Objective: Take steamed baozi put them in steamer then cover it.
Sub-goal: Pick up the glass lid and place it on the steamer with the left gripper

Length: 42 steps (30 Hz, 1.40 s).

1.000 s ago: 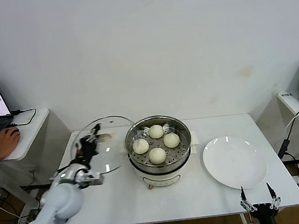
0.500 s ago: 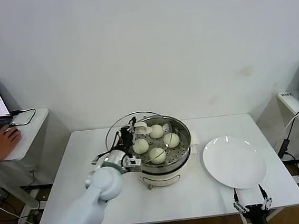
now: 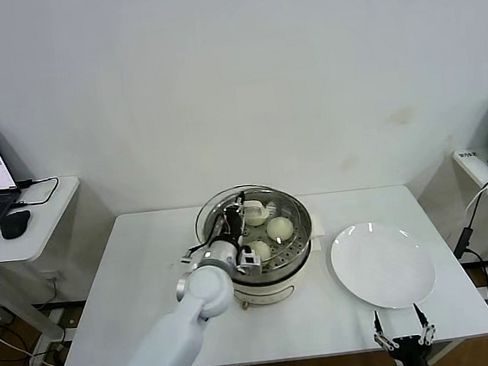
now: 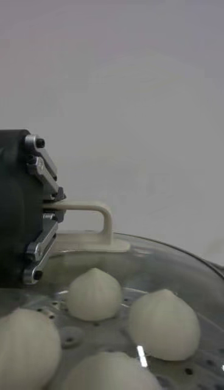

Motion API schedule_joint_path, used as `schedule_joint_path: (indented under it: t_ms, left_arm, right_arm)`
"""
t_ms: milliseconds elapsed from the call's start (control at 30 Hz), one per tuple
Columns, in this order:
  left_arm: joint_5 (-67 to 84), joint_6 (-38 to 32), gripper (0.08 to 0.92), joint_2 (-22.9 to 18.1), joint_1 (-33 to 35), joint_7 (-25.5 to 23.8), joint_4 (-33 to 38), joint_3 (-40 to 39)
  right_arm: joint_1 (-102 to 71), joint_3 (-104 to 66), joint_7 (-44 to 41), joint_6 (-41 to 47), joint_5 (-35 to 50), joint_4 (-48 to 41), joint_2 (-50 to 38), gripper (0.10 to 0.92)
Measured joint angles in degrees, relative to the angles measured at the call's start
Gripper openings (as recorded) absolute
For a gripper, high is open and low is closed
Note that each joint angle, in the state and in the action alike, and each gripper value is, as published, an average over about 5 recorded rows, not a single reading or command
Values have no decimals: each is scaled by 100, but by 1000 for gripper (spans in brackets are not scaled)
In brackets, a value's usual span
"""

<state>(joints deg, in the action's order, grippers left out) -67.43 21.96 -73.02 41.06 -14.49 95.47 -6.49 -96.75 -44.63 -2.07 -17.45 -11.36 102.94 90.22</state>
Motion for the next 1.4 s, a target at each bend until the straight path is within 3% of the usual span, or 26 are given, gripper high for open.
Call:
schedule_joint_path:
  t_ms: [500,1400]
  left_arm:
    - [-275,68,144,-317,8,-109,-70,-107]
    - [-349,18,150,-437,193,-101,-101,32]
  right_arm:
    - [3,42,4,0,-44,-38,6,823]
    - [23,96,-9,-17,-88,-122,3,823]
